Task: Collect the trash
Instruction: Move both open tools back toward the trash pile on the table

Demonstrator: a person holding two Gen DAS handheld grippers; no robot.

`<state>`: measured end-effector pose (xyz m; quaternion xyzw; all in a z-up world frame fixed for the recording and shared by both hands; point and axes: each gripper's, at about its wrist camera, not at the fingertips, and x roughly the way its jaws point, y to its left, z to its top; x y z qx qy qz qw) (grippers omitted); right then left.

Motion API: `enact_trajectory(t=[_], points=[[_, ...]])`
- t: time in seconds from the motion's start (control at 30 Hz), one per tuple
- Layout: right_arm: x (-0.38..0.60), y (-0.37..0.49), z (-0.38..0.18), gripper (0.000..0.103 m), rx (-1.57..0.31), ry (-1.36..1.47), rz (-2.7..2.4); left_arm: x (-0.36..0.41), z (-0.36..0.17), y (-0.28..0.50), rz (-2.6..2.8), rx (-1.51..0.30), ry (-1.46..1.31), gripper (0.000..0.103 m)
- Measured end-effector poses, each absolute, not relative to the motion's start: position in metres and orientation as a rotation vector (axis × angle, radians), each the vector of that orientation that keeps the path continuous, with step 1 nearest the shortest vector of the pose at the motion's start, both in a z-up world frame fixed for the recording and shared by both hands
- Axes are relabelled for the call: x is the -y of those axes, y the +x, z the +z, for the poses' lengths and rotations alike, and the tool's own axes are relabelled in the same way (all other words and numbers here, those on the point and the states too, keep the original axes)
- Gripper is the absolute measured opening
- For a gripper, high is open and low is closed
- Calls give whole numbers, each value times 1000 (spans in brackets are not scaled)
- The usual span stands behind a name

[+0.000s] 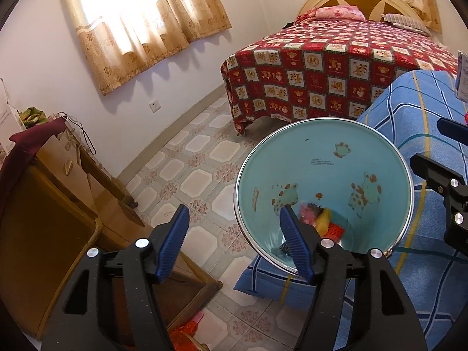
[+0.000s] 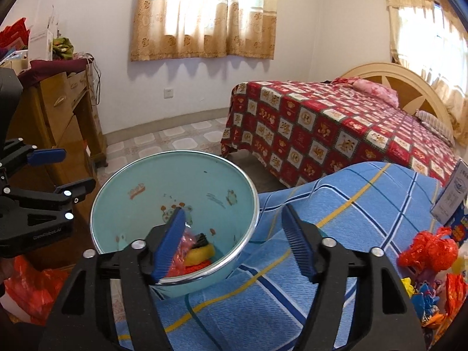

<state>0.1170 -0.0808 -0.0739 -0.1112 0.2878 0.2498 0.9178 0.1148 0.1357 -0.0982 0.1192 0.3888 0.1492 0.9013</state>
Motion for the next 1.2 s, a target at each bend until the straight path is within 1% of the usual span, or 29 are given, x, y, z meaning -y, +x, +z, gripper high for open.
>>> enact_trajectory(t=[0.13, 0.33, 0.4, 0.47, 1.2], points=[[88, 116, -73, 70, -595, -217, 497, -134, -97, 113, 311, -798, 252, 74], [99, 107, -69, 73, -582, -218, 467, -127, -95, 110, 295, -788, 264, 75], [104, 103, -68, 74, -578, -218, 455, -123, -95, 109, 291, -784, 271, 76], [110, 99, -66, 75, -573, -215, 439, -118, -95, 108, 285, -780, 280, 81], [199, 62, -54, 77, -564, -176, 241, -26, -85, 94, 121, -732, 362, 84]])
